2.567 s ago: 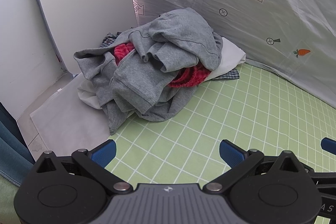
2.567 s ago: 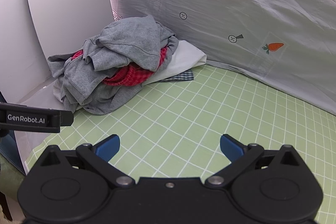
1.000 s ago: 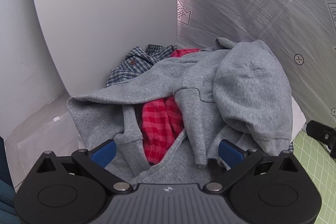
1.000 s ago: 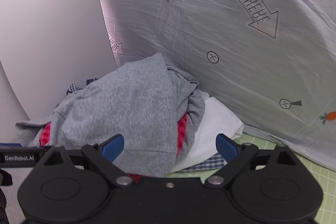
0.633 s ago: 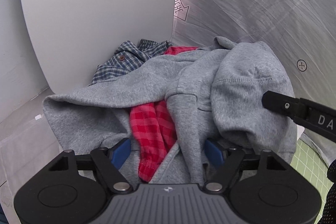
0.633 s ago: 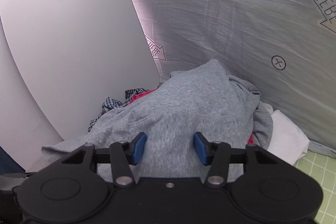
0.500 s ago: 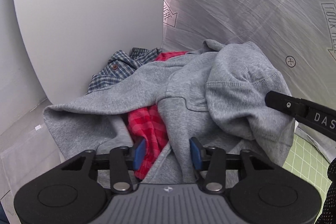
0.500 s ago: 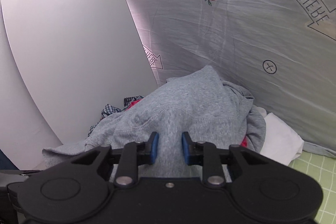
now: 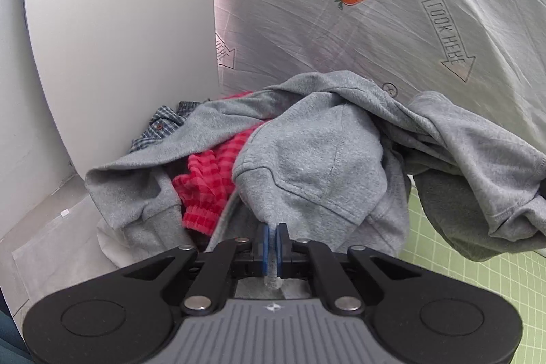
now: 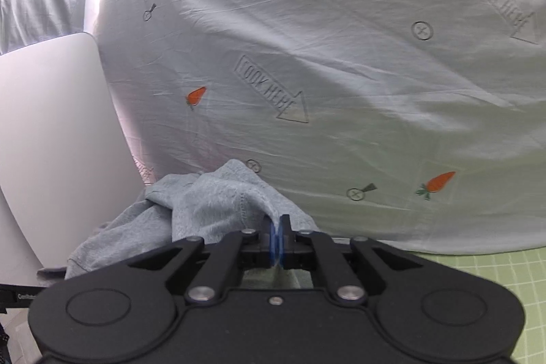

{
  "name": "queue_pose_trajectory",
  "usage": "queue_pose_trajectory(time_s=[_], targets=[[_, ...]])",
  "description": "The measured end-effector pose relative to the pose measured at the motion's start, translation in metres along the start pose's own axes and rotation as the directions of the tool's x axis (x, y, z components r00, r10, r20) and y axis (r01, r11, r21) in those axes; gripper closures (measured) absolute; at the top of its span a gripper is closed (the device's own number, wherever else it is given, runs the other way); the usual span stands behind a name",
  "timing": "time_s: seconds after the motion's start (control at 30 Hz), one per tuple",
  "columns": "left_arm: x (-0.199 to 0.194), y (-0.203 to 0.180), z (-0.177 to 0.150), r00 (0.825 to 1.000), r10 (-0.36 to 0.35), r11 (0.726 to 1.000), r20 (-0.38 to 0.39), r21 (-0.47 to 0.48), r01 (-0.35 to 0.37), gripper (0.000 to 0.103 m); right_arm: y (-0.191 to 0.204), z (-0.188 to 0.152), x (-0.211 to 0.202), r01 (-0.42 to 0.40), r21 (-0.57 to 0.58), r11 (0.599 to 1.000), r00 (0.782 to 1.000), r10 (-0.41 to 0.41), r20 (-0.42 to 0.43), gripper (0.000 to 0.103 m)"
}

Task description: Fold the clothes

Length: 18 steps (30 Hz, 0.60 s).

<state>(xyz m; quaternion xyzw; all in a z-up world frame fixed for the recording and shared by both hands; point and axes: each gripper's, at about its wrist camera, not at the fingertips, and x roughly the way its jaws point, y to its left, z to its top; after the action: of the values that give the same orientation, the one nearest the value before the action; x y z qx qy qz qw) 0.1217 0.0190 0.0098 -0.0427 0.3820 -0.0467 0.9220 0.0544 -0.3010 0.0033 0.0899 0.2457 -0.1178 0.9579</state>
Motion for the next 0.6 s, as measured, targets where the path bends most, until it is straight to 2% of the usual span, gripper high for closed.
queue_pose_trajectory(time_s=[0.17, 0.33, 0.4, 0.53, 0.57, 0.6], targets=[[-0.017, -0.044, -0.054, 0.989, -0.098, 0.993, -0.111, 0.058, 0.104, 0.101, -0.075, -0.015, -0.054, 0.172, 0.070, 0.983, 0.984, -0.174, 0.030, 0.101], [-0.027, -0.086, -0.103, 0.961, -0.178, 0.974, -0.213, 0.098, 0.202, 0.103, -0.133, -0.083, -0.087, 0.328, 0.145, 0.933, 0.943, -0.316, -0.101, 0.101], [-0.031, -0.097, -0.110, 0.954, -0.195, 0.967, -0.230, 0.116, 0.226, 0.103, -0.144, -0.101, -0.093, 0.364, 0.163, 0.917, 0.928, -0.343, -0.147, 0.101], [-0.037, -0.106, -0.112, 0.959, -0.182, 0.963, -0.216, 0.156, 0.218, 0.097, -0.155, -0.117, -0.093, 0.376, 0.170, 0.911, 0.915, -0.335, -0.227, 0.096], [-0.036, -0.105, -0.110, 0.961, -0.176, 0.965, -0.214, 0.158, 0.212, 0.096, -0.153, -0.119, -0.093, 0.372, 0.168, 0.913, 0.916, -0.331, -0.227, 0.089], [-0.034, -0.105, -0.108, 0.964, -0.164, 0.967, -0.210, 0.158, 0.199, 0.089, -0.149, -0.120, -0.092, 0.363, 0.160, 0.918, 0.919, -0.324, -0.225, 0.082]])
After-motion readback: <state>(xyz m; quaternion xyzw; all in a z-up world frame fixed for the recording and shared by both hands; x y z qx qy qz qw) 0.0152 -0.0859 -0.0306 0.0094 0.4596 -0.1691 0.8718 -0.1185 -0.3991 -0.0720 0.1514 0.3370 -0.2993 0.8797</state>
